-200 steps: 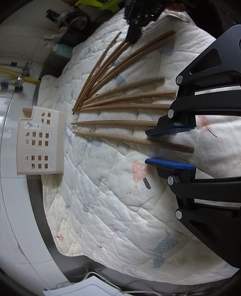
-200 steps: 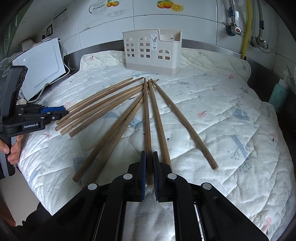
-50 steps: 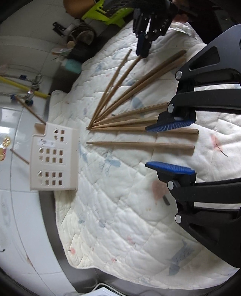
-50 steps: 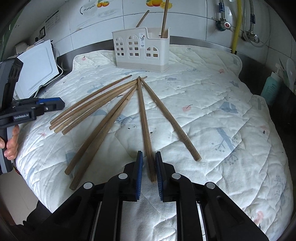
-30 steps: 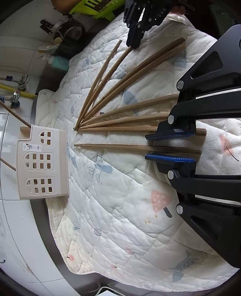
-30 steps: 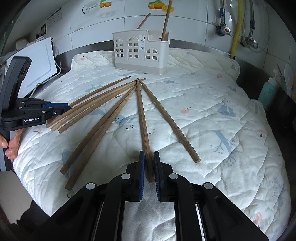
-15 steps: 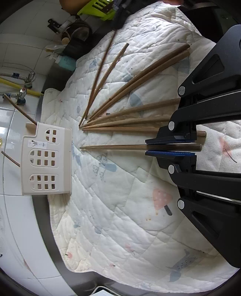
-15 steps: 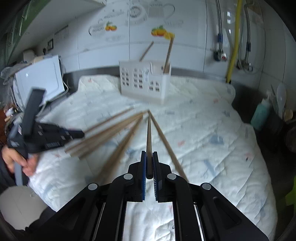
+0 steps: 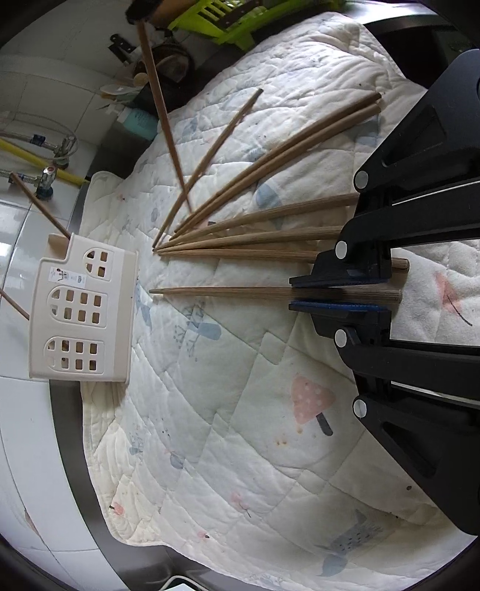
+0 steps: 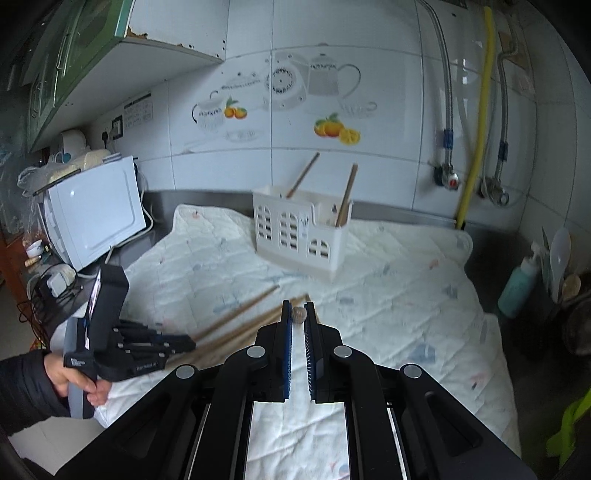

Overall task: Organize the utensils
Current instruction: 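Carry the left tool's chopstick into the holder and release while the right tool drops its chopstick in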

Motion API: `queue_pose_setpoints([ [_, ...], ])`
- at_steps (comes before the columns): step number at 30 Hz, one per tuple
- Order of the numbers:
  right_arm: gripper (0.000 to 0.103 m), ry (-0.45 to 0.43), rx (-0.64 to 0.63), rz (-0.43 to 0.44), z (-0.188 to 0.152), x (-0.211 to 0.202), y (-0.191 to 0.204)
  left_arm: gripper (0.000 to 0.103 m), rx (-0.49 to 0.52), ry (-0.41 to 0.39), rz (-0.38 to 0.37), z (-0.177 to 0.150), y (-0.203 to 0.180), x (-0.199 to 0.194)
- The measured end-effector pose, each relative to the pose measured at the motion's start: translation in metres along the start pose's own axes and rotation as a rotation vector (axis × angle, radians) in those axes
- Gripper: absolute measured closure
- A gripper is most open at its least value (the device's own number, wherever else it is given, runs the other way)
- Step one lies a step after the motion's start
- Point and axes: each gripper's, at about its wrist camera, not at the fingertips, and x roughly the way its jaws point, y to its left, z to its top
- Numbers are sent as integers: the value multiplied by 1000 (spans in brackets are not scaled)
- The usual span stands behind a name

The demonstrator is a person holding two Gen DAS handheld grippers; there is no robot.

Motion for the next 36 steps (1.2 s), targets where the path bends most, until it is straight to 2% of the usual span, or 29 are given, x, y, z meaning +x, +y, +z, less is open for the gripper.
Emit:
queue_pose_setpoints([
  [8,97,-32,-16,32,46,-2,-8,98,9,-102,-1,28,5,-31],
  [11,97,-39,-18,41,59,0,-11,98,-21,-149,-22,42,12,-42],
  [17,97,-59,-27,60,86,3,-12,98,1,-237,-4,66,14,-53],
  [22,97,-92,-48,60,111,4,-13,98,8,-250,-5,79,17,-56],
  [28,97,-146,-64,19,155,15,-19,98,38,-279,4,103,14,-69],
  [32,97,-172,-46,-10,187,35,-27,98,59,-292,8,125,12,-76],
  [36,97,-174,-26,-30,204,60,-32,98,90,-309,16,145,8,-82],
])
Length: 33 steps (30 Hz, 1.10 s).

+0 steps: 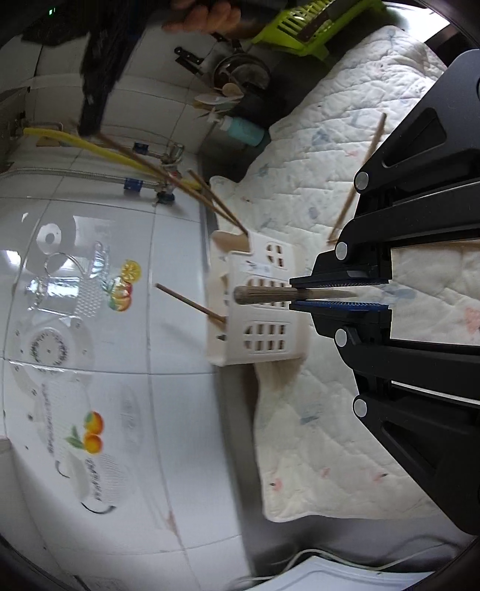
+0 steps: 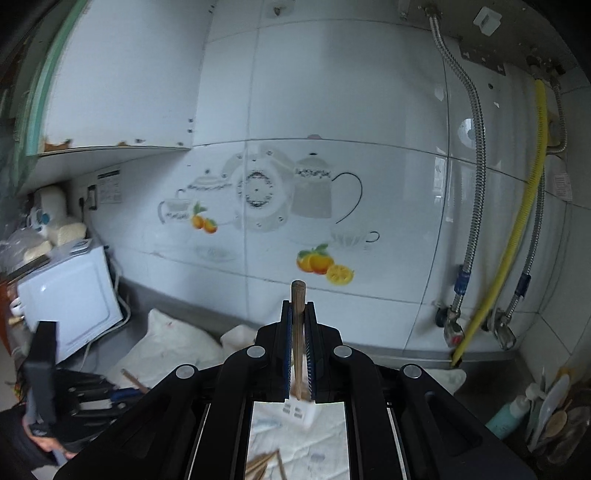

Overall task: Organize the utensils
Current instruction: 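Carry the left tool's chopstick into the holder and release while the right tool drops its chopstick in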

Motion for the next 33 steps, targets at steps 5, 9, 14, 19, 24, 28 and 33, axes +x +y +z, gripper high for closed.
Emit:
queue_pose_setpoints([
  [5,97,50,12,-4,-2,45,-2,98,26,-40,9,26,-2,-4],
  [9,97,99,16,0,-14,70,0,98,33,-98,19,55,0,-11],
  [14,96,146,26,4,-31,86,-2,98,47,-178,36,90,0,-19],
  [19,96,174,18,6,-43,93,-3,98,45,-233,62,120,1,-11],
  [24,89,169,11,6,-47,89,-7,98,56,-230,100,134,1,11],
  [28,84,149,0,2,-48,76,-9,98,47,-190,117,133,6,37],
  [33,77,136,-20,10,-57,53,-9,98,29,-131,130,123,15,63],
])
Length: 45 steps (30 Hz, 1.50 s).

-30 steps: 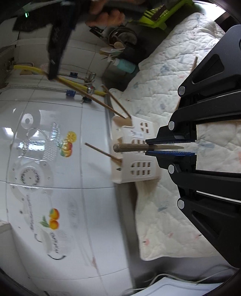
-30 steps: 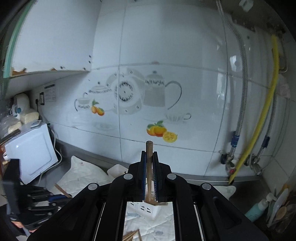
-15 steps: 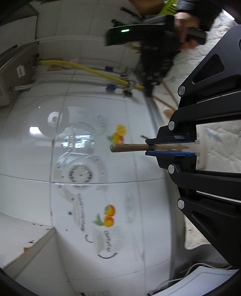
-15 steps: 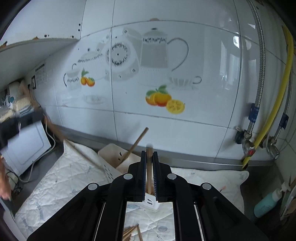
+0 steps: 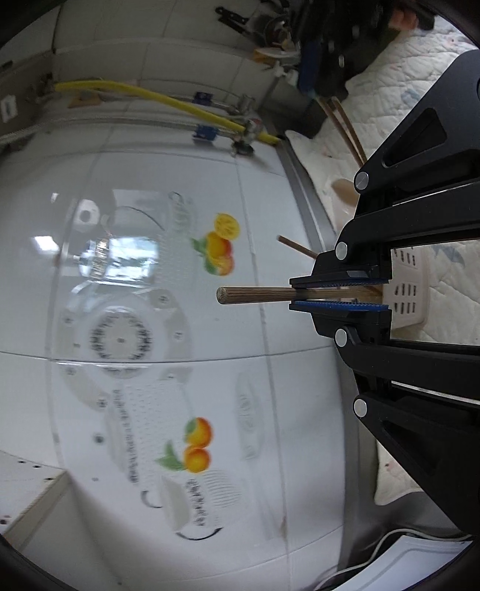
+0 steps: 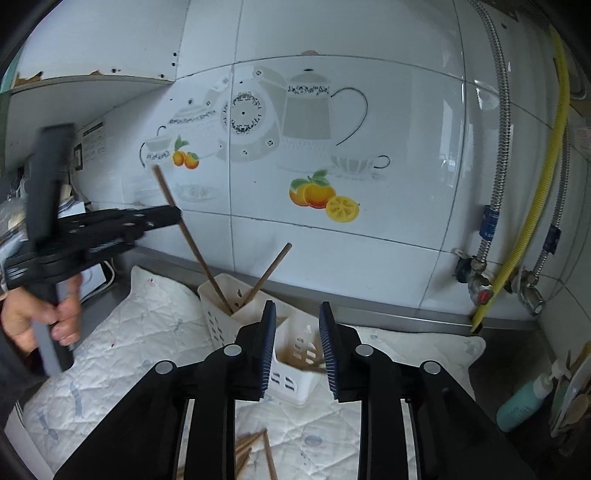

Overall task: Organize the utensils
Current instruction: 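Carry the left tool's chopstick into the holder and release while the right tool drops its chopstick in, then close the left tool on another chopstick while the right tool grasps one too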

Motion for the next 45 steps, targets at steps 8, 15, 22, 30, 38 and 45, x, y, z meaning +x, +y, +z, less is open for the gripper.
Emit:
queue_pose_setpoints([
  [8,71,14,30,10,-34,-28,-4,96,-36,67,-26,-15,6,17],
  [15,71,80,68,28,-86,-43,-4,95,-27,41,-28,-17,4,-8],
  [22,74,182,100,42,-160,-51,0,94,-31,49,-44,-49,1,-51],
  [30,82,299,120,14,-231,-48,-6,94,-33,126,-77,-124,-9,-92],
  [38,86,348,80,3,-256,-41,-5,94,-62,261,-135,-200,-18,-105],
  [45,94,363,61,-7,-261,-37,-1,94,-37,373,-224,-244,-40,-100],
])
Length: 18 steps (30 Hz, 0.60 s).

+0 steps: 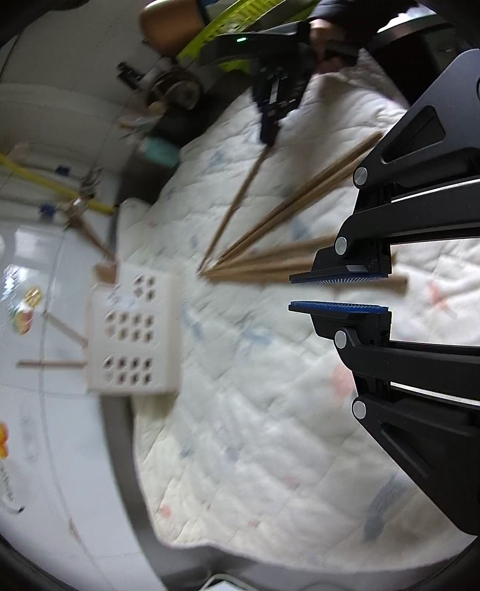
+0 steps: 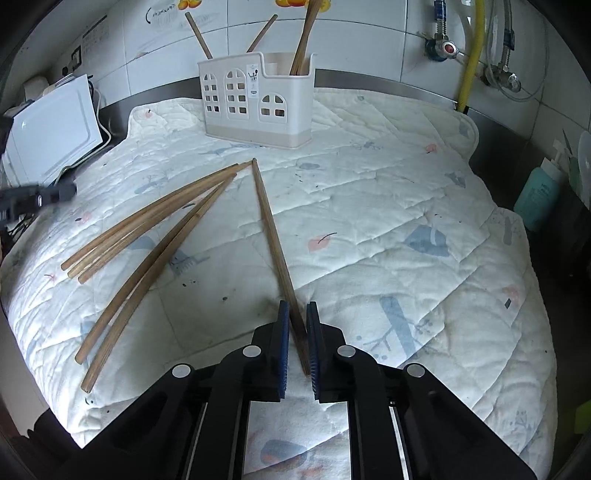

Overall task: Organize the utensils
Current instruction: 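Close the left tool on another chopstick while the right tool grasps one too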

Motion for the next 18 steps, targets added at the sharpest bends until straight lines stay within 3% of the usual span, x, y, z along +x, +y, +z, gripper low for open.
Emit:
queue_pose_setpoints([
  [5,94,-3,-6,-1,0,-1,1,95,39,57,1,-13,-13,16],
  [18,93,-1,0,1,-1,1,0,95,25,129,27,-22,-9,42],
])
